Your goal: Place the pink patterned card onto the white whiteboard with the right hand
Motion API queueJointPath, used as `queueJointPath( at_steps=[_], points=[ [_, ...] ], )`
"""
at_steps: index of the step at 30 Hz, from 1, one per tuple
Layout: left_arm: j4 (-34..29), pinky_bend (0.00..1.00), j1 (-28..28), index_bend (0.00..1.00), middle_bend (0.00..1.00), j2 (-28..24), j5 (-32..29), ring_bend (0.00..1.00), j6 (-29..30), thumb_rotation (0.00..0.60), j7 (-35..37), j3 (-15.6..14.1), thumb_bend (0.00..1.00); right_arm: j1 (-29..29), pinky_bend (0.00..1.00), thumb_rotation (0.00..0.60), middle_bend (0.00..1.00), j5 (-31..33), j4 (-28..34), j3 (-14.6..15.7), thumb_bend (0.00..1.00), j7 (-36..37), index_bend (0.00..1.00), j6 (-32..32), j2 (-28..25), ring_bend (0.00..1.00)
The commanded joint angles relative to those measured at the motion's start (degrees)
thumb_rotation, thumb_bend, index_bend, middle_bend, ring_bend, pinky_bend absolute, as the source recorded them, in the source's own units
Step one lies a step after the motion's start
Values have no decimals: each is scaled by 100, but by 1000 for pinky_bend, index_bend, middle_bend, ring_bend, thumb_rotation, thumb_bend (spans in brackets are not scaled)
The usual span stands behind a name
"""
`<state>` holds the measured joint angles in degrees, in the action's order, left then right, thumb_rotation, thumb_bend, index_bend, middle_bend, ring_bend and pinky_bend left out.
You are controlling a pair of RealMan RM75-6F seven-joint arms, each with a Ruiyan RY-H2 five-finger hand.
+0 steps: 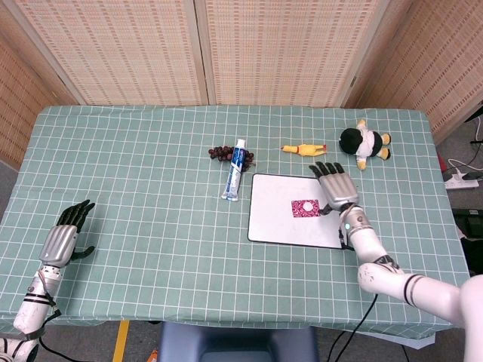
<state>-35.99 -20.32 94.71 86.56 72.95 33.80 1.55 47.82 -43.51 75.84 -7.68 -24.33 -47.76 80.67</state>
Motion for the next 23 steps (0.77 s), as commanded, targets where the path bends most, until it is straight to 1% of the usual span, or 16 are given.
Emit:
queueJointPath(
  at_steps=[1, 3, 4, 6, 7, 11, 17, 19, 23],
  points=[
    [-20, 0, 3, 0, 0, -1, 21, 0, 42, 600, 23, -6, 158, -922, 0, 600, 0, -970, 743, 76, 0, 596, 58, -1470, -909, 0],
    [-36, 0, -10, 0, 0, 6, 37, 0, 50, 600, 15, -10, 158, -1282, 0, 600, 0, -1296, 515, 184, 0, 829, 54, -1992, -964, 0],
    [-52, 0, -26, 0, 0, 13, 53, 0, 51, 600, 3, -15, 159, -1493, 0, 600, 0, -1462, 324, 273, 0, 1077, 39, -2149, -970, 0],
    [-67, 0, -52, 0, 0, 32, 80, 0, 49, 600, -49, -29, 160, -1764, 0, 600, 0, -1725, 22, 387, 0, 1641, 13, -2222, -979, 0],
    [-72, 0, -64, 0, 0, 48, 95, 0, 38, 600, -98, -41, 160, -1927, 0, 600, 0, -1890, -247, 447, 0, 1987, 3, -2296, -926, 0],
    [-101, 0, -85, 0, 0, 73, 111, 0, 0, 600, -205, -62, 160, -2339, 0, 600, 0, -2233, -1101, 595, 0, 2588, 0, -2514, -581, 0],
    [-141, 0, -75, 0, 0, 69, 42, 0, -49, 600, -272, -24, 159, -2696, 0, 600, 0, -2595, -2190, 621, 0, 3405, 0, -2624, -7, 0],
    [-144, 0, -71, 0, 0, 65, 42, 0, -36, 600, -293, -23, 159, -2746, 0, 600, 0, -2685, -2444, 601, 0, 3568, 0, -2597, 115, 0],
    [-142, 0, -58, 0, 0, 66, 45, 0, -3, 600, -316, -24, 159, -2813, 0, 600, 0, -2821, -2752, 547, 0, 3798, 0, -2562, 295, 0]
  ],
)
